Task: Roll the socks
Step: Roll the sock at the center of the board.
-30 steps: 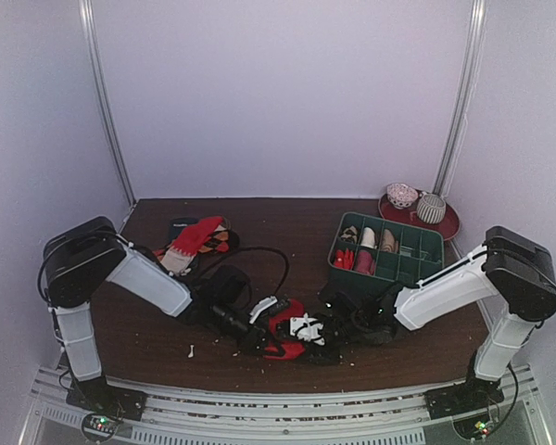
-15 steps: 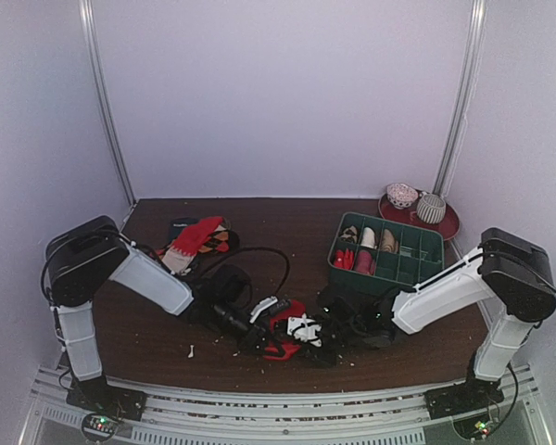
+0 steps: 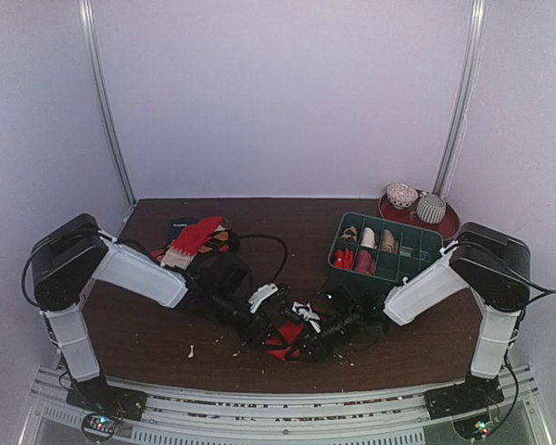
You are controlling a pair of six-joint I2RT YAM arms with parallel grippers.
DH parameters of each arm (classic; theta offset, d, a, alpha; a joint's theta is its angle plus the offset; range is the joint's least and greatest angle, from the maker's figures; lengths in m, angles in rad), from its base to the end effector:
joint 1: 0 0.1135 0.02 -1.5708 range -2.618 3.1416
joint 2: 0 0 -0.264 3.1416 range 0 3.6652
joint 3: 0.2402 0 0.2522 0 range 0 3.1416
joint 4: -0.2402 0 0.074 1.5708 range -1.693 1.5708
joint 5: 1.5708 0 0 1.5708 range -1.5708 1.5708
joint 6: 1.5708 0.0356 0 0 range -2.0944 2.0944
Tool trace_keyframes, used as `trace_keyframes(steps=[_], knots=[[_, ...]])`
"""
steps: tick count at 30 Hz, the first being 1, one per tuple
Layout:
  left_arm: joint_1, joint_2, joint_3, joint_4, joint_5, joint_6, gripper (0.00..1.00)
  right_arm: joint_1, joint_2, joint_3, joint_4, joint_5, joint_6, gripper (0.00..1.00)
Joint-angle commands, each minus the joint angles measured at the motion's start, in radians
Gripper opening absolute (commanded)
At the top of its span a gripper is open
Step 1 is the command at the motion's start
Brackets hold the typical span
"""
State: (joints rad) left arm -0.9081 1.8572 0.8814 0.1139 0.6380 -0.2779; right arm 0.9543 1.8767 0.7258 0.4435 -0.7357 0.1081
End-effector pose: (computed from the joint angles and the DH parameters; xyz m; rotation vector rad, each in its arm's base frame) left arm 0.1976 -0.2877 0.1196 1.1160 2.3907 -1.2589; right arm 0.1716 0.2834 0.1008 -1.3776 2.0188 1.3612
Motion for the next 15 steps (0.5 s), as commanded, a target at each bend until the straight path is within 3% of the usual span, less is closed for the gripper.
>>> trace_keyframes(steps=[1,7,9,11,15], knots=[[0.011,-0.173,-0.105,0.079,-0.353,0.096,0.96,-0.04,0.133,-0.083,-0.232,-0.108,0.164,0.07],[-0.07,-0.453,-0.4,0.469,-0.512,0.231,0.98,-0.079,0.154,-0.05,-0.341,-0.137,0.132,0.07],[-0.116,-0.503,-0.508,0.655,-0.488,0.261,0.98,-0.087,0.173,-0.027,-0.385,-0.144,0.11,0.07],[-0.128,-0.479,-0.551,0.762,-0.408,0.276,0.98,-0.097,0.189,-0.014,-0.404,-0.15,0.104,0.07],[-0.15,-0.311,-0.484,0.737,-0.311,0.301,0.83,-0.11,0.217,0.007,-0.443,-0.162,0.097,0.07]])
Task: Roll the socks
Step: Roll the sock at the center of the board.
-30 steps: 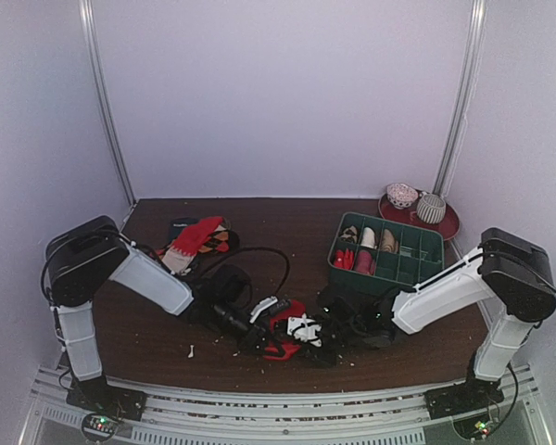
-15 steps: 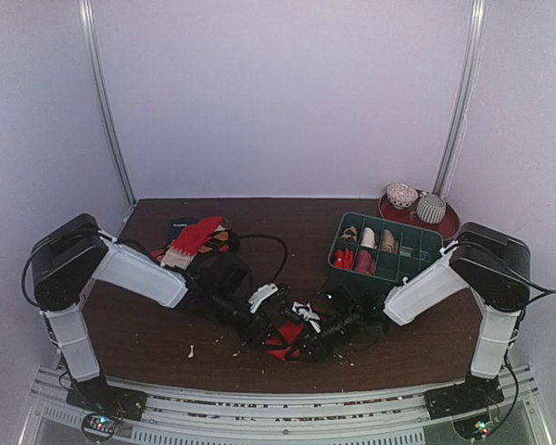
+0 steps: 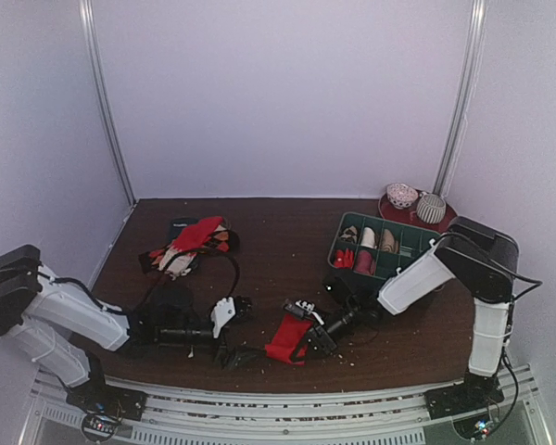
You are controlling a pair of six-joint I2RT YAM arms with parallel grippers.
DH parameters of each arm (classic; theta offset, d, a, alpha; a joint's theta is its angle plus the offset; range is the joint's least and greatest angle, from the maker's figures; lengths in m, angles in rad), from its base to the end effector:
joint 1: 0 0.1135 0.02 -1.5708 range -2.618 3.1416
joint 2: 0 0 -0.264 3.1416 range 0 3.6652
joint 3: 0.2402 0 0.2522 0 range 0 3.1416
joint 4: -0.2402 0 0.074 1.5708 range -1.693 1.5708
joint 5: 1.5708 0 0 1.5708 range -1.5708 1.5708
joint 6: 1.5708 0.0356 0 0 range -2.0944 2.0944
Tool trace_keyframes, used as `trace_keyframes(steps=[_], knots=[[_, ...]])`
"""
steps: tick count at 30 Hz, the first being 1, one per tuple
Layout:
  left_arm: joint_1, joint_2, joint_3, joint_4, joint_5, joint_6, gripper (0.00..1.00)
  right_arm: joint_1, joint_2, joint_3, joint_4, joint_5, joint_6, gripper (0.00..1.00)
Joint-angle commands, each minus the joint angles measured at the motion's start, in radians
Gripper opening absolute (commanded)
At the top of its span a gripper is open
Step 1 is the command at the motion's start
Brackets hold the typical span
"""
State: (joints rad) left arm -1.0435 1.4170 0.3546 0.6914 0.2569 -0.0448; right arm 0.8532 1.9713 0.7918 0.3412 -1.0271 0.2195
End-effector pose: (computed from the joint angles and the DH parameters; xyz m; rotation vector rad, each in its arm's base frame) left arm 0.1191 -0.2226 0.1503 1.1394 1.7111 -0.9514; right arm 0.1964 0.2714 0.0843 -1.2936 2.2083 1.7030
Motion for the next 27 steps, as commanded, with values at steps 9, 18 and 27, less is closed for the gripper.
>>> trace_keyframes(steps=[9,18,27], knots=[[-0.024,0.352,0.113,0.274,0.155,0.062,0.69,-0.025,0.134,-0.051,-0.364,0.124,-0.03,0.07],[-0.024,0.446,0.155,0.235,0.212,0.029,0.46,-0.041,0.152,-0.033,-0.383,0.121,-0.042,0.07],[-0.024,0.476,0.16,0.216,0.226,0.02,0.3,-0.046,0.165,-0.027,-0.389,0.121,-0.044,0.07]])
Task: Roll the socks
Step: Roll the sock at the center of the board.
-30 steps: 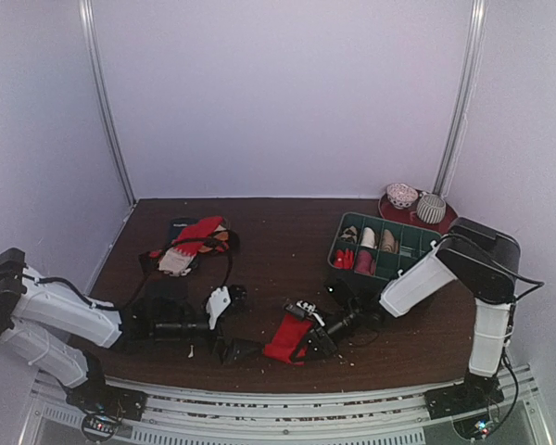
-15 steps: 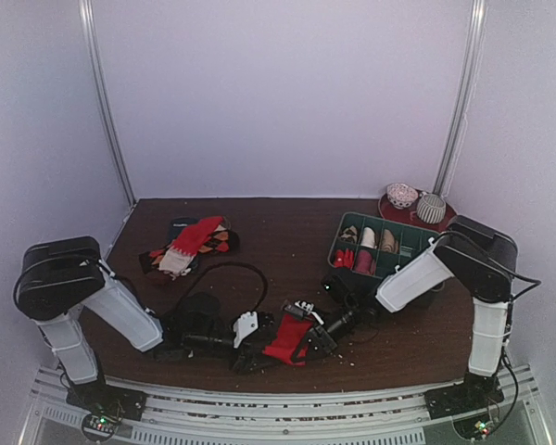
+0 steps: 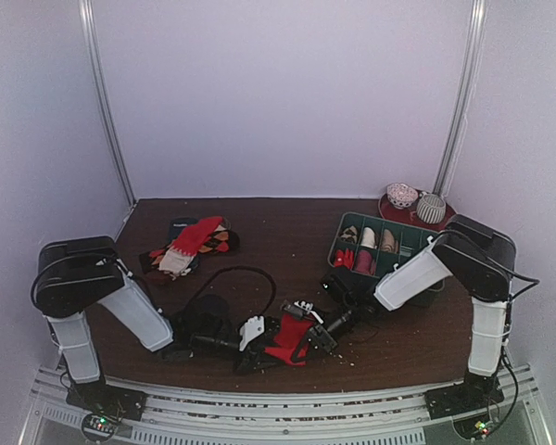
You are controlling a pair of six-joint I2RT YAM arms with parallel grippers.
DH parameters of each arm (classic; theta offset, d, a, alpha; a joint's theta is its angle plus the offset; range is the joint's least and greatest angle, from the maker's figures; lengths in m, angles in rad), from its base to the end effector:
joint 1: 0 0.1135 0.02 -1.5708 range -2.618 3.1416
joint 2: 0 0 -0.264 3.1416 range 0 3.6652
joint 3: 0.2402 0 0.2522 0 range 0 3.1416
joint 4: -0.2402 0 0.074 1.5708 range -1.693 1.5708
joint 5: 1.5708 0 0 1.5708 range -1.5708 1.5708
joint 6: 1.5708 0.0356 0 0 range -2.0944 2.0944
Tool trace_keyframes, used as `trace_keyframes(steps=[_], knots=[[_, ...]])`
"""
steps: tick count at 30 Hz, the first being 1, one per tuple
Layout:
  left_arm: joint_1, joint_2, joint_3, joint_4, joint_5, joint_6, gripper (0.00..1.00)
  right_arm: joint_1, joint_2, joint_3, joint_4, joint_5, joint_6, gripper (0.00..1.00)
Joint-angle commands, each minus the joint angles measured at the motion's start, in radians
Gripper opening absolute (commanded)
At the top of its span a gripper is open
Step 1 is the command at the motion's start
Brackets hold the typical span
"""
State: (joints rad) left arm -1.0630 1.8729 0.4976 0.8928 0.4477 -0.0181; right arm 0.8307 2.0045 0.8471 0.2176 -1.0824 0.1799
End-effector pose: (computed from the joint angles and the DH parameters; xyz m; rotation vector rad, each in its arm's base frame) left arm 0.1319 -0.2687 0.0877 1.3459 1.7366 -1.1026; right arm 0.2046 0.2706 0.0796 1.2906 -2.2586 -1.7459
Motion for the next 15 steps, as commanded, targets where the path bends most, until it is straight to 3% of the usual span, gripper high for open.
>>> trace_keyframes(steps=[1,3,5,8,11,15], knots=[[-0.005,0.025,0.024,0.007,0.039,-0.007,0.26,-0.023,0.132,-0.082,-0.265,0.175,-0.004,0.07],[-0.005,0.035,0.041,-0.015,0.047,-0.007,0.16,-0.024,0.132,-0.082,-0.264,0.179,-0.002,0.06],[-0.005,0.041,0.057,-0.05,0.054,-0.01,0.0,-0.024,0.129,-0.081,-0.265,0.181,-0.005,0.06],[-0.002,0.046,0.113,-0.191,0.062,-0.028,0.0,-0.023,0.085,-0.086,-0.253,0.202,-0.011,0.08],[0.006,0.059,0.202,-0.416,0.053,-0.082,0.0,-0.024,-0.027,-0.105,-0.224,0.283,-0.011,0.27],[0.027,0.119,0.329,-0.734,0.081,-0.138,0.0,-0.024,-0.19,-0.129,-0.164,0.385,-0.012,0.31]])
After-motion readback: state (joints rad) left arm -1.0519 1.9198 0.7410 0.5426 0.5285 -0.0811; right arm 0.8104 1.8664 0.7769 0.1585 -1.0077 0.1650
